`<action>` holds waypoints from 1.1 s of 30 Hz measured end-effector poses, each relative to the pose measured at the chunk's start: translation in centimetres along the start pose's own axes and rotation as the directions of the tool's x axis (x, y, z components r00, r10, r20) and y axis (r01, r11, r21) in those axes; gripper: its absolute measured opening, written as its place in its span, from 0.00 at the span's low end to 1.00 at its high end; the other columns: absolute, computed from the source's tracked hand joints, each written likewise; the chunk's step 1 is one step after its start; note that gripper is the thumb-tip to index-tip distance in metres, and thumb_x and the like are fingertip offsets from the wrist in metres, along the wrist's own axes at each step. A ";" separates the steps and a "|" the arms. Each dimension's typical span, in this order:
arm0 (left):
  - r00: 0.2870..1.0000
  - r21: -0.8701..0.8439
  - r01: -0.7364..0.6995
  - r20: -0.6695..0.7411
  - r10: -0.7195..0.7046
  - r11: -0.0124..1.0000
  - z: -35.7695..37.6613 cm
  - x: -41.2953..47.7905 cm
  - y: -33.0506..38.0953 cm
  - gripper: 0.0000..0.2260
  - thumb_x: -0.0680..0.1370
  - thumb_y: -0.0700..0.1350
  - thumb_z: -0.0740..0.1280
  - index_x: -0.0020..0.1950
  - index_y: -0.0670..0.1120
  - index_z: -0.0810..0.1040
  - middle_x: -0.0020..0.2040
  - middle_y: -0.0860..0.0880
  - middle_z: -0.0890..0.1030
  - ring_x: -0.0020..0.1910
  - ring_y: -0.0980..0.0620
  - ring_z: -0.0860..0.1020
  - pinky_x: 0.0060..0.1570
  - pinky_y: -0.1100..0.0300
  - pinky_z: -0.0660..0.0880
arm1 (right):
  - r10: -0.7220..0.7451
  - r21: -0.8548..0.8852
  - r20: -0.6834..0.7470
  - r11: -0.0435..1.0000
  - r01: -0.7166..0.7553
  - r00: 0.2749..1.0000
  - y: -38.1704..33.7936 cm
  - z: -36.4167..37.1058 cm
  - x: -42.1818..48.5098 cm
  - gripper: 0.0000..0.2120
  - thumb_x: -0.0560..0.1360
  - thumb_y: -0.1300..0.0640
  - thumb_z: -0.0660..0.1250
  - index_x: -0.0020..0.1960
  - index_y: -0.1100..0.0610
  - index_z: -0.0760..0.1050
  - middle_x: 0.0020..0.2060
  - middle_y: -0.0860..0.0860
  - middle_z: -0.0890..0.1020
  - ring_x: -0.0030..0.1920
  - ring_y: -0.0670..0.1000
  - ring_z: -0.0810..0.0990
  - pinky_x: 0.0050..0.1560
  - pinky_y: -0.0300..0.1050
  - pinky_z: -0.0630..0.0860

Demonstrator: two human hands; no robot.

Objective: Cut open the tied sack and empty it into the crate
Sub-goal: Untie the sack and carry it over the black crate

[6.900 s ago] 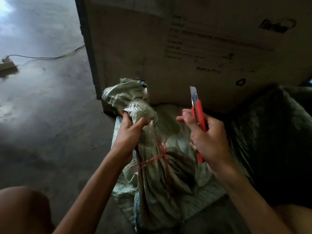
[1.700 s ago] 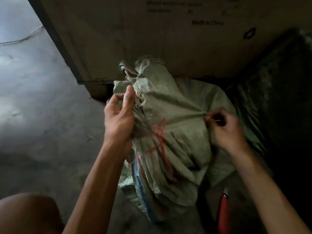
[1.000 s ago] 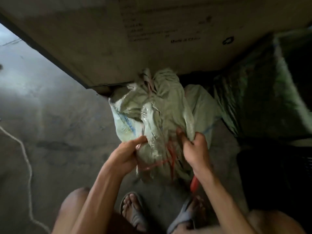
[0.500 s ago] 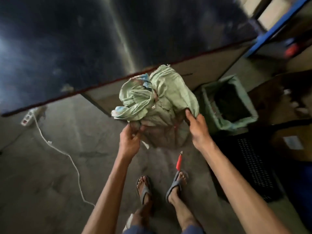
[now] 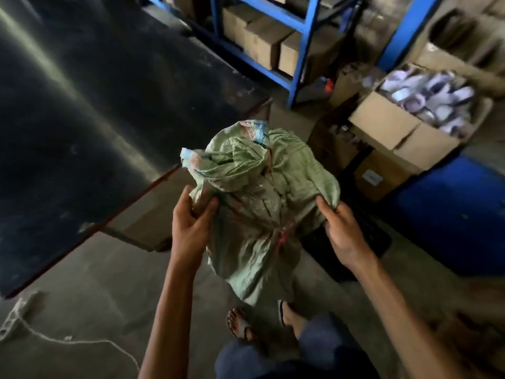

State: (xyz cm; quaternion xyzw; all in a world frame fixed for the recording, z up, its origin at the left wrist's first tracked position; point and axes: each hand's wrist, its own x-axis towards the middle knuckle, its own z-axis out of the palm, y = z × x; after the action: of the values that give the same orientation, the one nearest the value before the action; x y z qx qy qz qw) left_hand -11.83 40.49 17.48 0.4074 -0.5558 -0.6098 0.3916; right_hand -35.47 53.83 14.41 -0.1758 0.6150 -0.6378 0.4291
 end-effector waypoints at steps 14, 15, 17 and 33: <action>0.894 0.107 0.321 0.294 -0.338 0.941 13.6 -8.9 -8.5 0.13 0.71 0.29 0.72 0.47 0.40 0.71 0.40 0.48 0.82 0.40 0.54 0.81 0.38 0.58 0.81 | 0.276 0.258 -0.262 0.943 -0.209 0.925 6.2 -19.4 -11.1 0.10 0.73 0.61 0.70 0.52 0.58 0.83 0.48 0.54 0.88 0.52 0.51 0.87 0.51 0.41 0.83; 0.884 0.157 0.325 0.301 -0.359 0.933 15.5 -8.8 -9.5 0.18 0.67 0.33 0.78 0.46 0.39 0.69 0.40 0.48 0.80 0.38 0.55 0.80 0.35 0.59 0.80 | 0.286 0.225 -0.243 0.946 -0.233 0.927 6.2 -20.7 -10.6 0.12 0.71 0.58 0.72 0.53 0.57 0.84 0.50 0.54 0.88 0.53 0.51 0.87 0.54 0.43 0.83; 0.869 0.325 0.319 0.274 -0.412 0.890 19.9 -8.6 -11.8 0.26 0.61 0.43 0.81 0.44 0.40 0.66 0.38 0.50 0.75 0.35 0.58 0.73 0.31 0.63 0.75 | 0.330 0.097 -0.248 0.944 -0.316 0.911 7.3 -23.7 -9.3 0.16 0.68 0.56 0.76 0.55 0.58 0.84 0.51 0.56 0.88 0.52 0.53 0.87 0.55 0.47 0.82; 0.896 0.692 0.416 -0.201 -0.396 0.590 39.2 -4.3 -36.7 0.04 0.72 0.38 0.66 0.37 0.43 0.76 0.29 0.59 0.75 0.32 0.65 0.68 0.31 0.61 0.69 | 0.213 -0.285 -0.707 0.788 -0.546 0.675 24.5 -47.9 3.9 0.10 0.77 0.51 0.71 0.43 0.55 0.75 0.33 0.45 0.77 0.33 0.46 0.75 0.40 0.47 0.73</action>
State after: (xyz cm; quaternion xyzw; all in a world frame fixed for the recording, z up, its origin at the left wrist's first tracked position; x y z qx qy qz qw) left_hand -47.71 61.35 -16.89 0.6507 -0.6366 -0.4099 0.0580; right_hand -65.66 84.24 -18.37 0.0900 0.8824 -0.3796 0.2630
